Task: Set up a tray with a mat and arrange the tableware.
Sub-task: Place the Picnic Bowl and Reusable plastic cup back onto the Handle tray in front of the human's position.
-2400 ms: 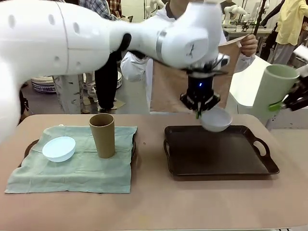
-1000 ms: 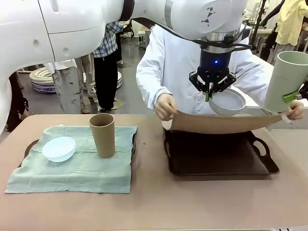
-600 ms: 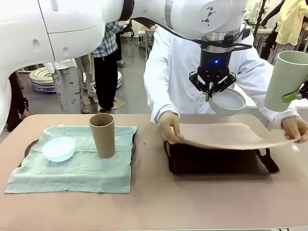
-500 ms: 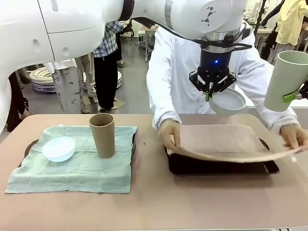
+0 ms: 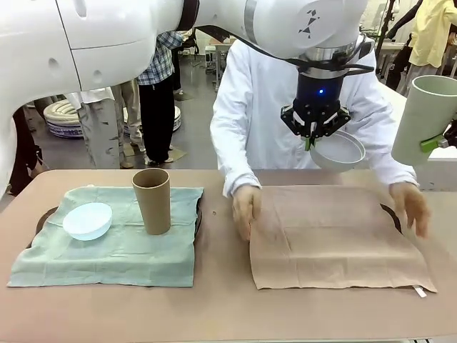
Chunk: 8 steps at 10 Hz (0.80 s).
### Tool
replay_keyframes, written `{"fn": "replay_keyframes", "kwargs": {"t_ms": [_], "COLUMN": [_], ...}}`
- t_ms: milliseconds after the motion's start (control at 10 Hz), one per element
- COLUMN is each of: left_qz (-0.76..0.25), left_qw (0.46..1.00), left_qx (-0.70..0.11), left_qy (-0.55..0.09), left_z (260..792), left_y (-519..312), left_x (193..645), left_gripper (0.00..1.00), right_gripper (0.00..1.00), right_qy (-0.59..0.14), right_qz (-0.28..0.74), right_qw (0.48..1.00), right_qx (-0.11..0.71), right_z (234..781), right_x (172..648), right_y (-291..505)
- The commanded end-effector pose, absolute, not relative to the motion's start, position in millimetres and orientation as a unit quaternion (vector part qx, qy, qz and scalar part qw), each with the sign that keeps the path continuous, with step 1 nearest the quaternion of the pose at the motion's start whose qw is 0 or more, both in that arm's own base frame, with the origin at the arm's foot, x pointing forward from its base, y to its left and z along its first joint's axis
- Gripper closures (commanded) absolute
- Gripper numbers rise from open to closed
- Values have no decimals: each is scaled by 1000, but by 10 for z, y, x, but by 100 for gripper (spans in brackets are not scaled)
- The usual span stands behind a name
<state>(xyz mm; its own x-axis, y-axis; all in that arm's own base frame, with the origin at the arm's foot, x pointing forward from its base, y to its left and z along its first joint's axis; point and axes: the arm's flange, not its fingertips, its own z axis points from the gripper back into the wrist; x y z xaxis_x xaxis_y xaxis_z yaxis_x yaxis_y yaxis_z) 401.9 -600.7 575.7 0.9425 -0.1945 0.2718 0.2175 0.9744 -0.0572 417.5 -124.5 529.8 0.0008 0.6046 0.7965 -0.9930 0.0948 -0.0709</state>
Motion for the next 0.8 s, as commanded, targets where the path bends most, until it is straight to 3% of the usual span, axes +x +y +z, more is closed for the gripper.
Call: {"fn": "replay_keyframes", "kwargs": {"t_ms": [0, 500, 600, 700], "left_qz": [-112, -112, -105, -105], "left_qw": [984, 984, 985, 987], "left_qx": [-49, -49, -43, -45], "left_qy": [-130, -130, -133, -112], "left_z": [5769, 5769, 5757, 5578], "left_y": [-5989, -5989, -6007, -5911], "left_x": [4025, 4025, 4019, 4137], "left_gripper": [100, 100, 96, 96], "right_gripper": [100, 100, 100, 19], "right_qy": [-351, -351, -351, -351], "right_qz": [617, 617, 617, 613], "right_qw": [650, 650, 650, 651], "right_qx": [272, 272, 272, 276], "right_z": [5307, 5307, 5307, 5298], "right_x": [4170, 4170, 4170, 4175], "right_y": [-1244, -1244, -1244, -1246]}}
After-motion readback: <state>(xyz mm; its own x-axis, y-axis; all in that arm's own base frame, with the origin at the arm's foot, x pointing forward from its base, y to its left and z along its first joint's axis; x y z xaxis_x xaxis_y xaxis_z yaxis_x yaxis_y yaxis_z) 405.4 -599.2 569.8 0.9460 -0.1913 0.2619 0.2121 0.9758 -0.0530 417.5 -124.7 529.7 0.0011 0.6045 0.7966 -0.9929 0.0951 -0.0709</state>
